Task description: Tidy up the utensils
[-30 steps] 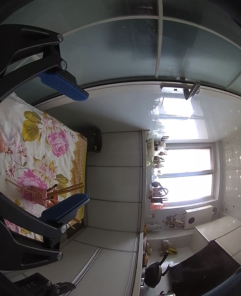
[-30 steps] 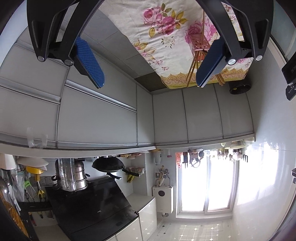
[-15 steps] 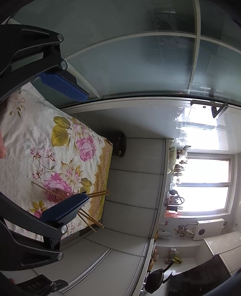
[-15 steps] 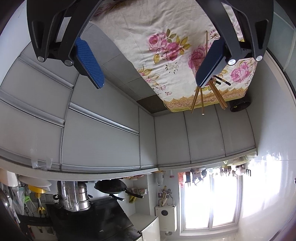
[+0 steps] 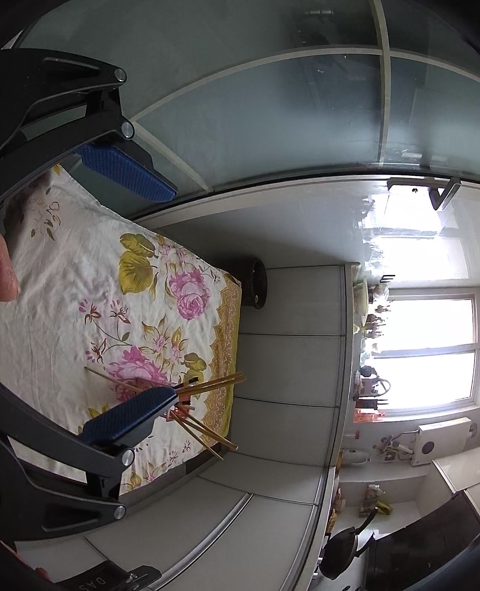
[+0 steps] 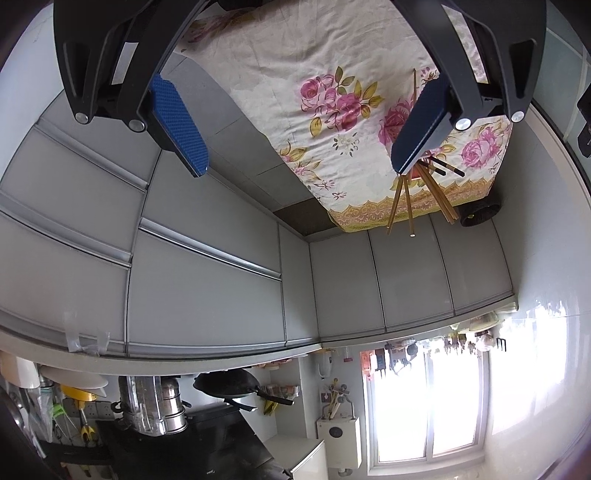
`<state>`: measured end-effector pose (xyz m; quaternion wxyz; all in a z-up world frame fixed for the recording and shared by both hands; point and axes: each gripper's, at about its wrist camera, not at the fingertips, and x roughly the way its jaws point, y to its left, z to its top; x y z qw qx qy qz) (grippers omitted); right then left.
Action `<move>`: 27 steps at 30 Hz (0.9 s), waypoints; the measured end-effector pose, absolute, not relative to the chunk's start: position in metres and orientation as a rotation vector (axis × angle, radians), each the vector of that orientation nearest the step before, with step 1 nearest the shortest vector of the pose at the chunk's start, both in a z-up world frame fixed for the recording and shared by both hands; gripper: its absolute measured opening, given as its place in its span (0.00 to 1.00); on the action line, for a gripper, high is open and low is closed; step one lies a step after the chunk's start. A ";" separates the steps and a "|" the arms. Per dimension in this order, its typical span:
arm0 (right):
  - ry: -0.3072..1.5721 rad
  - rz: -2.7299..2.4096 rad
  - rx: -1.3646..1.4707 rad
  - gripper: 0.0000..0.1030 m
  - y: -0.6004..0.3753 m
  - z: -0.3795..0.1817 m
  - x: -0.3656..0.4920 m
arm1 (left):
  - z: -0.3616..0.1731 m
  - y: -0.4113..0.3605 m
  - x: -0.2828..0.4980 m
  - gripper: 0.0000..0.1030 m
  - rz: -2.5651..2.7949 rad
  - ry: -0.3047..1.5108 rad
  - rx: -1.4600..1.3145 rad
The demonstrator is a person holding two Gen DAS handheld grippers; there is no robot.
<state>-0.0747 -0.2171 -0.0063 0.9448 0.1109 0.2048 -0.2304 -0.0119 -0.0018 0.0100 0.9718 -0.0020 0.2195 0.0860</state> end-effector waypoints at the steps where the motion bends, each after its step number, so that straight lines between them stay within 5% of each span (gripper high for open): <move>1: 0.420 -0.468 0.228 0.94 -0.218 -0.007 -0.074 | 0.010 -0.002 -0.011 0.93 0.174 0.444 -0.002; 27: 0.439 -0.484 0.151 0.94 -0.206 -0.015 -0.064 | 0.004 0.000 -0.010 0.93 0.170 0.438 -0.004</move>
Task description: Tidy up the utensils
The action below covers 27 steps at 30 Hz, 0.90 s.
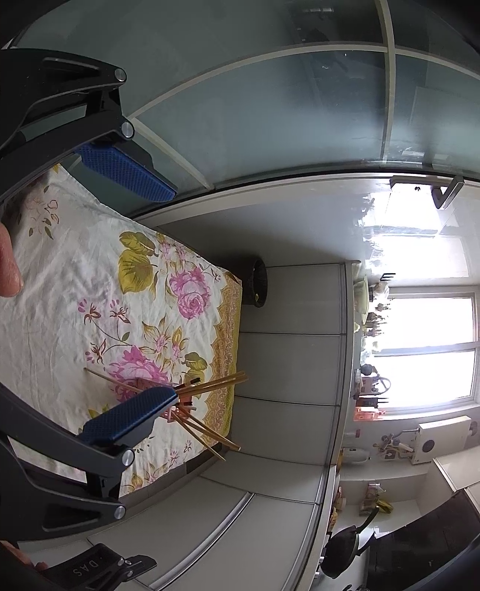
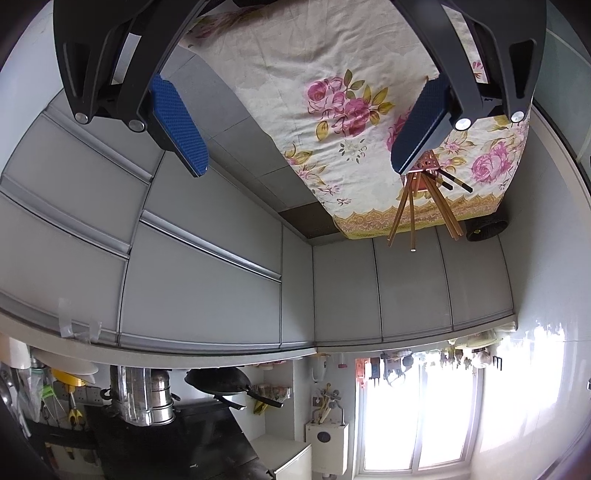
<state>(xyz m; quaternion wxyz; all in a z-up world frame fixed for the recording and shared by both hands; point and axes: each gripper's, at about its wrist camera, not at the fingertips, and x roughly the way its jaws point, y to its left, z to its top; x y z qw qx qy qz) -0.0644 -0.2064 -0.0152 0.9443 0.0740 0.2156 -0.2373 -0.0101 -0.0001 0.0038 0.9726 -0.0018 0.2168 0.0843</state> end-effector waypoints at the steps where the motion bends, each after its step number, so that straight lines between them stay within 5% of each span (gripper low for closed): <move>1: 0.437 -0.484 0.154 0.94 -0.206 -0.015 -0.065 | 0.004 0.000 -0.010 0.93 0.175 0.436 -0.002; 27: 0.442 -0.432 0.136 0.94 -0.195 -0.017 -0.065 | -0.003 -0.001 -0.006 0.93 0.153 0.485 0.008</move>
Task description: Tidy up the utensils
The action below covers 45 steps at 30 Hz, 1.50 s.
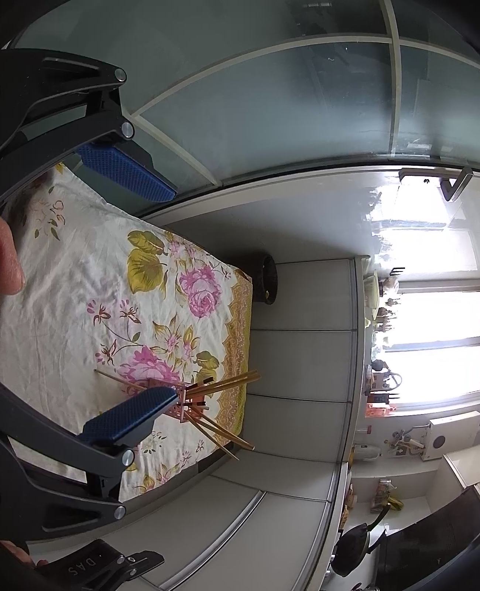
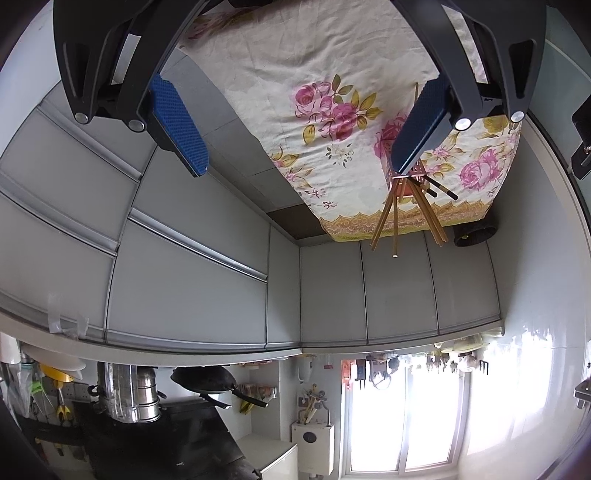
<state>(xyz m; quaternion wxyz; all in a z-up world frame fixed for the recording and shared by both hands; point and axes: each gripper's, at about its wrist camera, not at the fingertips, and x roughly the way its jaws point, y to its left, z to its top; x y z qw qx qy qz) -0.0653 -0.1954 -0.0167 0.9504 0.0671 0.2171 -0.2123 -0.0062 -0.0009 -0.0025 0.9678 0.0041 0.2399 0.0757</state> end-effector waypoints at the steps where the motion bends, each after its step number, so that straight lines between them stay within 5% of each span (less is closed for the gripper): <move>1: 0.443 -0.432 0.138 0.94 -0.196 -0.017 -0.065 | -0.003 -0.001 -0.005 0.93 0.152 0.491 0.007; 45: 0.439 -0.410 0.147 0.94 -0.193 -0.015 -0.066 | -0.001 -0.008 -0.009 0.93 0.169 0.494 0.012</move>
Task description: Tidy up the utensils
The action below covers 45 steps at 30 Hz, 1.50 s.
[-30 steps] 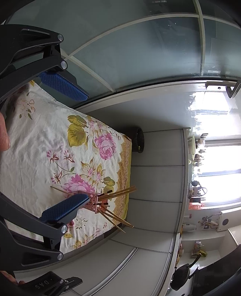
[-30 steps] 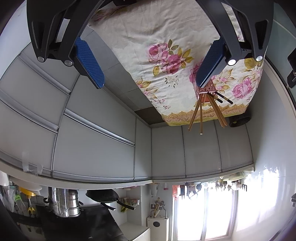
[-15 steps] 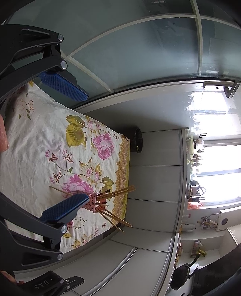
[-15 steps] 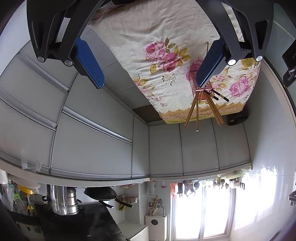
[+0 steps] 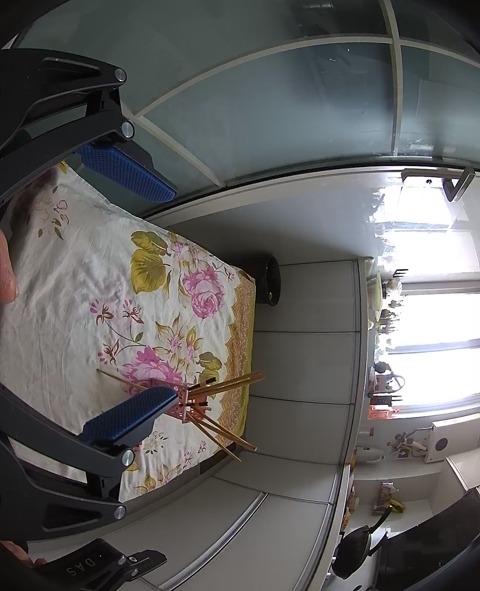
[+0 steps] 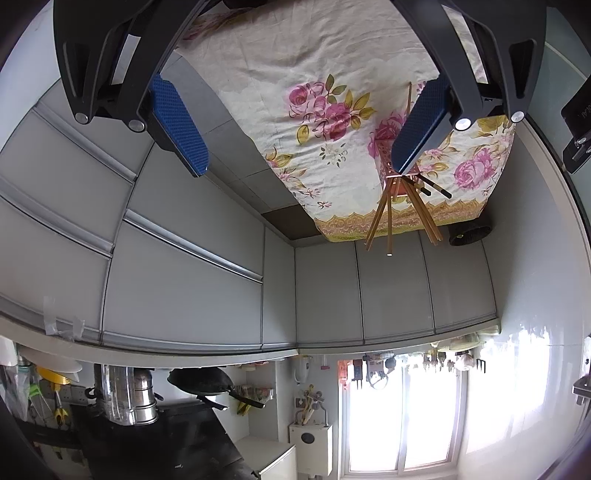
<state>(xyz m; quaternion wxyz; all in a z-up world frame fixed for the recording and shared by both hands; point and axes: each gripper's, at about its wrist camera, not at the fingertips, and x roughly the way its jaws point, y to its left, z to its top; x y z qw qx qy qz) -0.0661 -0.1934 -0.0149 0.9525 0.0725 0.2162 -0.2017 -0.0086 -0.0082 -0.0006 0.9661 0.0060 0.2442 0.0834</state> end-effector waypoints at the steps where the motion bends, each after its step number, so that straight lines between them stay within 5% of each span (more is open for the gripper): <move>1: 0.438 -0.410 0.149 0.94 -0.193 -0.014 -0.067 | 0.000 -0.008 -0.009 0.93 0.169 0.492 0.010; 45: 0.350 -0.408 0.198 0.94 -0.195 0.010 -0.088 | 0.025 -0.005 -0.026 0.93 0.119 0.420 -0.041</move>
